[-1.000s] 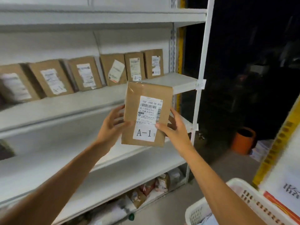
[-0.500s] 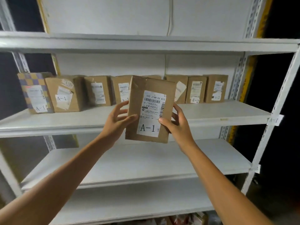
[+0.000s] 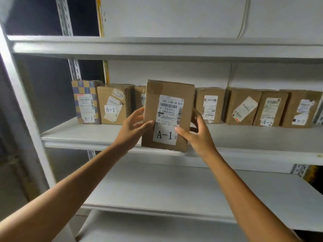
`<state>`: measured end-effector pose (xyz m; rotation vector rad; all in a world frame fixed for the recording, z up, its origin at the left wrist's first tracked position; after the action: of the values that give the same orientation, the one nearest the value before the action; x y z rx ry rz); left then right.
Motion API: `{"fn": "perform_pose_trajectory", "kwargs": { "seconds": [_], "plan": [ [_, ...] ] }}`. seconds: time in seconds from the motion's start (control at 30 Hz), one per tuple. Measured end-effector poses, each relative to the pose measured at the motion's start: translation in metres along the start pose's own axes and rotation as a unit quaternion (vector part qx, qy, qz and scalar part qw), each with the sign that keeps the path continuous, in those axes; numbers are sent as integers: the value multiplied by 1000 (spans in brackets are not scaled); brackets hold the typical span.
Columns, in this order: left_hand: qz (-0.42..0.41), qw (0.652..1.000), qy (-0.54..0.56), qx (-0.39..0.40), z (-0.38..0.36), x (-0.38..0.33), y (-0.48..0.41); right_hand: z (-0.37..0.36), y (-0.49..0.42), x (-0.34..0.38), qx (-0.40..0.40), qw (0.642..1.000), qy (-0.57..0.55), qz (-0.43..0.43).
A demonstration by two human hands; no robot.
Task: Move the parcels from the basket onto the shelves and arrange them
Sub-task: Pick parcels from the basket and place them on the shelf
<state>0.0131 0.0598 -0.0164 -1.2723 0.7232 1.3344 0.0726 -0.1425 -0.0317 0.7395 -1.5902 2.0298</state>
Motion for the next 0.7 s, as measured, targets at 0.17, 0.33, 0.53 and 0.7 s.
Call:
{"fn": "perform_pose_trajectory", "kwargs": {
  "seconds": [0.17, 0.33, 0.53, 0.7],
  "plan": [
    [-7, 995, -80, -52, 27, 35, -40, -46, -31, -43, 39, 999, 8, -13],
    [3, 987, -122, -103, 42, 61, -94, -79, -69, -97, 72, 997, 21, -18],
    [-55, 966, -196, -162, 47, 75, -135, -103, -106, -154, 63, 994, 88, -31],
    [-162, 834, -454, -269, 48, 64, -146, -124, -137, -184, 87, 979, 173, -66]
  ]
}}
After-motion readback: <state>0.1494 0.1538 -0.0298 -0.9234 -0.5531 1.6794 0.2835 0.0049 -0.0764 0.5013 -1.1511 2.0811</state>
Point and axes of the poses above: each hand's wrist, its own y-axis away from the middle knuckle, its own z-axis out of the back of the hand, x = y × z, the point moved 10 cm from there along -y, towards the middle knuckle, and after that the axes turned 15 degrees about z, right-handed, at the moved point
